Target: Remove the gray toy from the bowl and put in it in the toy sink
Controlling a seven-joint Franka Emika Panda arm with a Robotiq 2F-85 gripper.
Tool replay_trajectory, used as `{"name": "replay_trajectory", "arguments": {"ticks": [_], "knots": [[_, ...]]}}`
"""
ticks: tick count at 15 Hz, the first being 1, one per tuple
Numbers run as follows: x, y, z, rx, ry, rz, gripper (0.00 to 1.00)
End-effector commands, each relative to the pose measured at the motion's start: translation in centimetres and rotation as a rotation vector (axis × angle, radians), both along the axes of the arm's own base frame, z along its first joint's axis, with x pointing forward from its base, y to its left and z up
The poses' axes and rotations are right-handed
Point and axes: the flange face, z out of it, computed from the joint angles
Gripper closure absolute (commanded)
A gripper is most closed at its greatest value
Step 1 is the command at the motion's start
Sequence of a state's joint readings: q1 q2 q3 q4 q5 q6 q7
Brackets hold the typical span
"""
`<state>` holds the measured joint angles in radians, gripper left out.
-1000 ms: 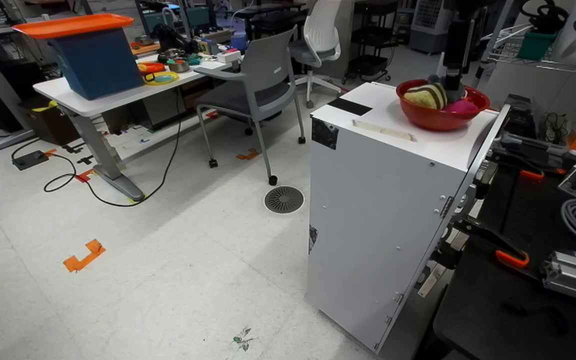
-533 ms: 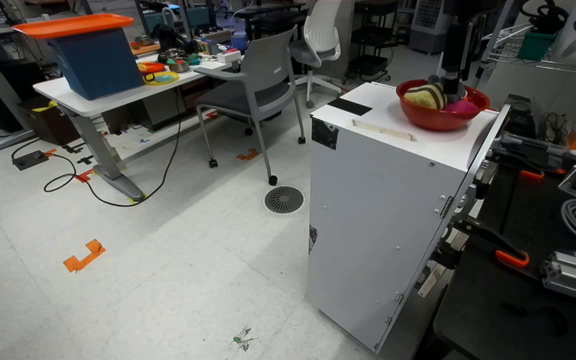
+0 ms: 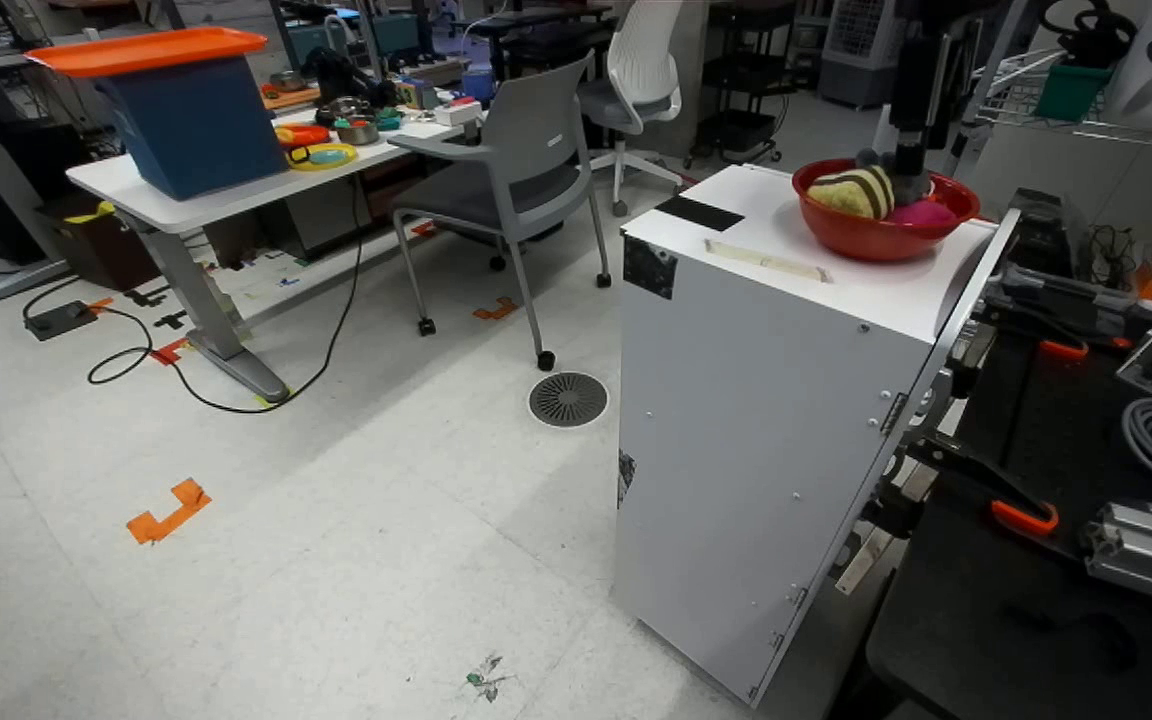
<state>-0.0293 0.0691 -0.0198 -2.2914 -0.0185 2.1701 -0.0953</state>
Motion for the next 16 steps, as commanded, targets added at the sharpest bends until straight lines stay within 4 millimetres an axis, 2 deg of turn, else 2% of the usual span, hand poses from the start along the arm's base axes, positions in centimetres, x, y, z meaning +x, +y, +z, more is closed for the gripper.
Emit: {"name": "replay_trajectory", "arguments": {"ticks": [1, 13, 15, 16], "knots": [[0.48, -0.17, 0.39, -0.023, 0.037, -0.008, 0.0], [1.18, 0.2, 0.31, -0.039, 0.08, -0.017, 0.01], [1.22, 0.21, 0.2, -0.043, 0.082, -0.015, 0.14], [1.28, 0.19, 0.12, -0.047, 0.084, -0.015, 0.3]]}}
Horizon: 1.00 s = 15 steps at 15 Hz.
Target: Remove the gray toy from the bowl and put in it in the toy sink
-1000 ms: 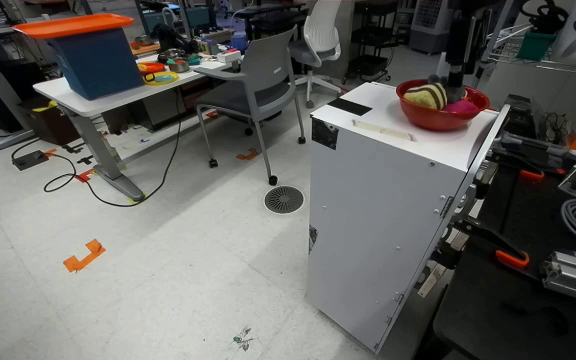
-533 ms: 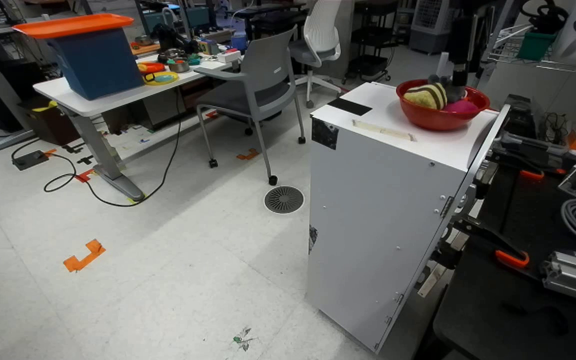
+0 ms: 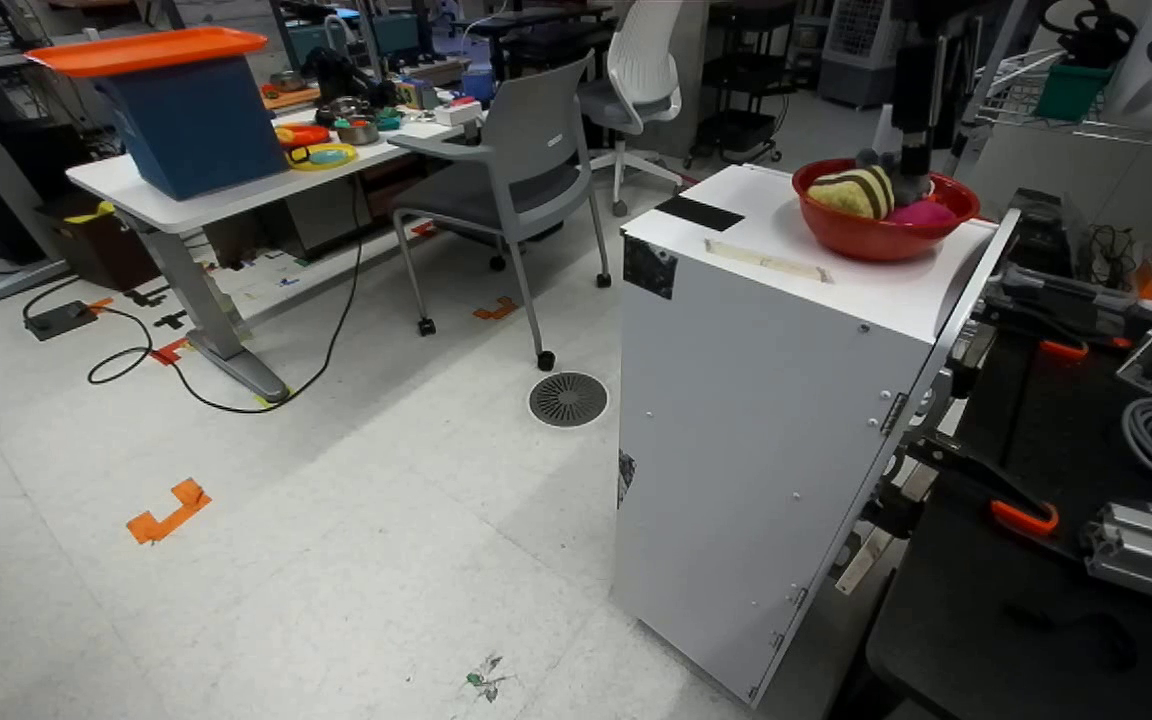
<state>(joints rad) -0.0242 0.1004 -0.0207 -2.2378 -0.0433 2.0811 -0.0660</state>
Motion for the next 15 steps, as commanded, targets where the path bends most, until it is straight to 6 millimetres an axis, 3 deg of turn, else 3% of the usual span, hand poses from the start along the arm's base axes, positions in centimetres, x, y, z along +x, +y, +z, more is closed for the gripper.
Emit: {"name": "replay_trajectory", "arguments": {"ticks": [1, 9, 15], "knots": [[0.72, 0.13, 0.07, -0.027, 0.017, -0.004, 0.4], [0.79, 0.16, -0.25, -0.04, 0.02, 0.0, 1.0], [0.77, 0.12, -0.1, -0.043, 0.015, -0.002, 0.97]]}}
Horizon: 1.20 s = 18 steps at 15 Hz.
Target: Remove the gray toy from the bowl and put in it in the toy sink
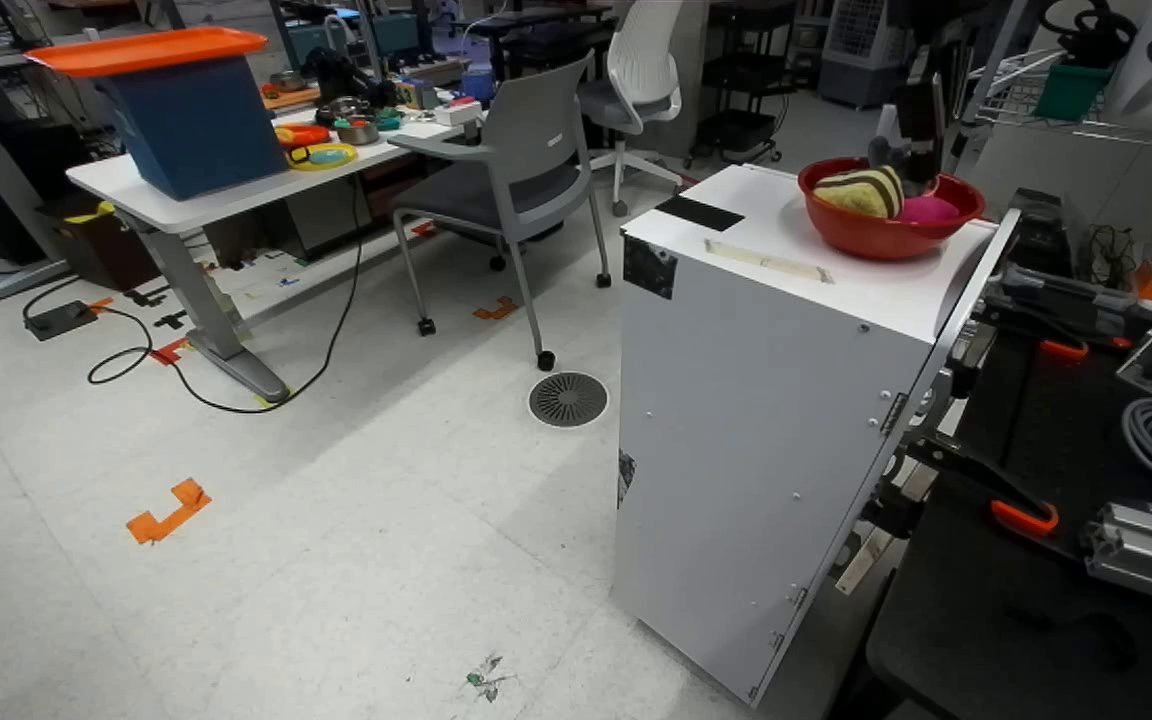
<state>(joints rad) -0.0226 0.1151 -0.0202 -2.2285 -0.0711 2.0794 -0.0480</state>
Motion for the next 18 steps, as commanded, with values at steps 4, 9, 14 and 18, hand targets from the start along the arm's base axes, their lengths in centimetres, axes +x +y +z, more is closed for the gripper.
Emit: {"name": "replay_trajectory", "arguments": {"ticks": [4, 9, 14, 18], "knots": [[0.1, 0.1, 1.6, -0.011, -0.025, -0.01, 0.97], [-0.9, -0.5, 5.1, -0.023, -0.103, -0.046, 0.97], [-2.3, -3.3, 8.5, -0.037, -0.184, -0.164, 0.97], [-3.7, -8.0, 9.7, -0.038, -0.197, -0.292, 0.97]]}}
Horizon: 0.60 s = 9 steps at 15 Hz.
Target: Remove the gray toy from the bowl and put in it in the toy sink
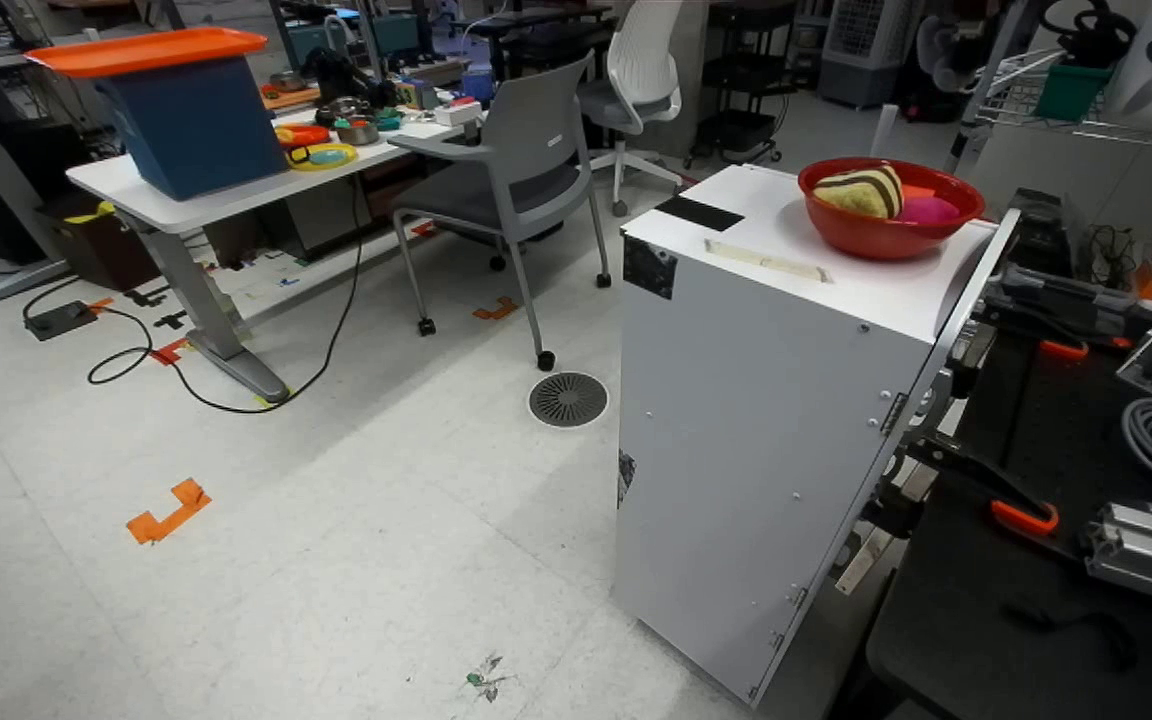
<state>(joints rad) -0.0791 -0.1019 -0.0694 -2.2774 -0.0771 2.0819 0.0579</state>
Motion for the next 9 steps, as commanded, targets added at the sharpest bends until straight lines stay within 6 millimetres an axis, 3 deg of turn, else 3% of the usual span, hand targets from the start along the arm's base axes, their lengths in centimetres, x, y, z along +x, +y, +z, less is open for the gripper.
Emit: {"name": "replay_trajectory", "arguments": {"ticks": [1, 5, 9], "knots": [[-1.7, -4.1, 0.9, 0.0, -0.024, -0.116, 0.97], [-2.4, -8.8, 0.7, 0.002, -0.009, -0.228, 0.97], [-2.7, -11.5, 0.8, -0.04, -0.032, -0.329, 0.97]]}}
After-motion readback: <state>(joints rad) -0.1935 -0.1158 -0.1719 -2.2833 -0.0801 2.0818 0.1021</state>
